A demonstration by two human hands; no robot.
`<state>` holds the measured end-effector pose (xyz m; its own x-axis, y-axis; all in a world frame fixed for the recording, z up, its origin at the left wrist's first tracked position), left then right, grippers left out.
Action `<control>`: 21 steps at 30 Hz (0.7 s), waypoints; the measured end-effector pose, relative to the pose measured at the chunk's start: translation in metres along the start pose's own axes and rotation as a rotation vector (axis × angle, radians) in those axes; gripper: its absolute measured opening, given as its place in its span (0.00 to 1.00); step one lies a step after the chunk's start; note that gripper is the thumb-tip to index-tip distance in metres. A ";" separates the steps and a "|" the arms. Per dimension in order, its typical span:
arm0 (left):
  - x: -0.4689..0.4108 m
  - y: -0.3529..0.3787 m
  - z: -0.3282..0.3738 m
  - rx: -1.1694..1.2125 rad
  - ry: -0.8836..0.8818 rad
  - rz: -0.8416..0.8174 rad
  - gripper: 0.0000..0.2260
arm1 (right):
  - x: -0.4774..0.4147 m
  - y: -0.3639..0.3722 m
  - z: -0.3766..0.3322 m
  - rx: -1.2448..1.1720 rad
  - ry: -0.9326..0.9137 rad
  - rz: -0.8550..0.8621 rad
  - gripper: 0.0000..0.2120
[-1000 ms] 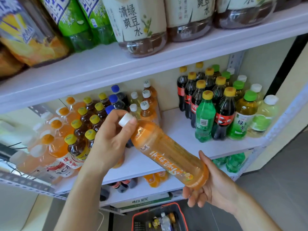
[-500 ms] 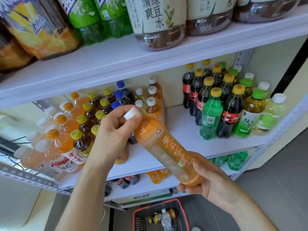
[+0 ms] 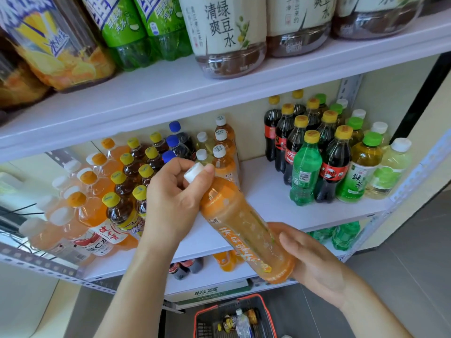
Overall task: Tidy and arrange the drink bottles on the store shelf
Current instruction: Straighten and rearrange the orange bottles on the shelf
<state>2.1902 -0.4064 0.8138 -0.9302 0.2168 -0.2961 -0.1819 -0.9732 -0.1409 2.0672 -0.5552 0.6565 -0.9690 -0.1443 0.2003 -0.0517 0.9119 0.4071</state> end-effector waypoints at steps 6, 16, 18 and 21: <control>-0.001 0.006 0.001 -0.003 0.002 0.014 0.10 | 0.003 -0.007 -0.001 0.009 -0.028 0.101 0.31; -0.002 0.018 0.011 0.062 0.009 -0.145 0.12 | 0.003 0.016 0.017 -0.165 0.161 -0.160 0.37; -0.004 0.017 0.010 0.042 0.015 -0.100 0.11 | 0.002 0.018 0.017 -0.158 0.161 -0.189 0.37; -0.008 0.012 0.006 0.008 0.003 -0.036 0.11 | -0.002 0.012 0.016 -0.166 0.148 -0.112 0.37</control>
<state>2.1936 -0.4198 0.8206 -0.9223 0.2515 -0.2936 -0.2174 -0.9654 -0.1440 2.0647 -0.5383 0.6470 -0.9127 -0.3074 0.2693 -0.1051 0.8134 0.5722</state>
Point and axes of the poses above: each hand's wrist, its own x-axis away from the middle knuckle, its own y-axis out of the palm, z = x × y, the point moved 9 cm from there along -x, towards the middle knuckle, and after that the axes turned 9 degrees about x, right-handed, at the moved point
